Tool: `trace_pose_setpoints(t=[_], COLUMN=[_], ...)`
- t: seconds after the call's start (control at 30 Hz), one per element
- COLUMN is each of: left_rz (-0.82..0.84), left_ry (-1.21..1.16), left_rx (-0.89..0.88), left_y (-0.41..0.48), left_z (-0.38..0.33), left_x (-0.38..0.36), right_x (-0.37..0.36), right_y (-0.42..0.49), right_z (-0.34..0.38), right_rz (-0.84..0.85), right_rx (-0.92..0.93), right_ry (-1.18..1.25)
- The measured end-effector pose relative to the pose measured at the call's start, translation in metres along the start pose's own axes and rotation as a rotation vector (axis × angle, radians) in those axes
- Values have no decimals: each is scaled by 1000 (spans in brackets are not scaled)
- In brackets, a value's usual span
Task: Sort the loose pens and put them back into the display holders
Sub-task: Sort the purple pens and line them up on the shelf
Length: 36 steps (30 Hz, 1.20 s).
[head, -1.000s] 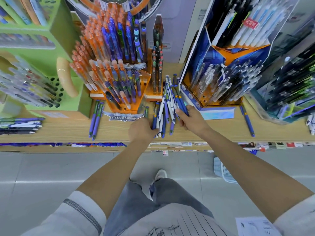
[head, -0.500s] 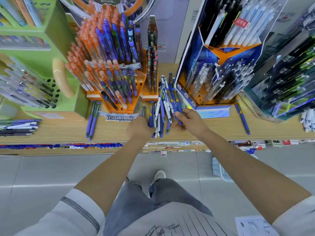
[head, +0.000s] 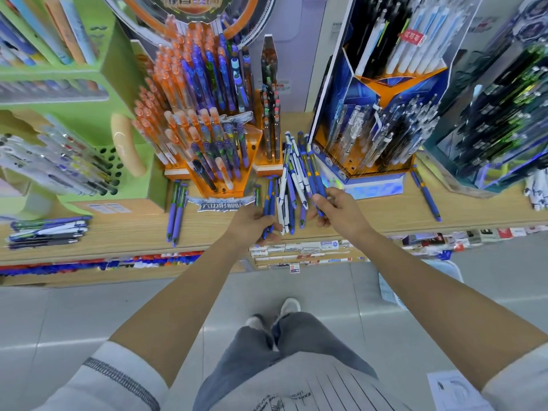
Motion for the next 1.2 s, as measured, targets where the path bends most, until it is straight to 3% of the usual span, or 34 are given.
trace_pose_setpoints(t=[0.4, 0.63, 0.77, 1.0, 1.2], left_rz=[85, 297, 335, 197, 20], left_ry=[225, 248, 281, 262, 254], left_rx=[-190, -233, -231, -155, -82], left_y=[-31, -17, 5, 55, 90], left_z=[19, -7, -22, -40, -46], left_x=[-19, -109, -174, -268, -304], right_x=[-17, 66, 130, 232, 270], right_y=[-65, -109, -110, -74, -35], right_z=[-38, -64, -84, -104, -118], right_rz=[-182, -371, -423, -357, -183], right_rx=[33, 30, -25, -122, -196], right_ry=[87, 167, 118, -13, -135])
Point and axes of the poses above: each hand's wrist, its own y-axis towards the middle knuckle, its own x-axis out of the back of the hand, z = x × y, the point moved 3 cm from there along y, towards the middle knuckle, and after that the axes turned 5 degrees about z, right-handed, at the moved point
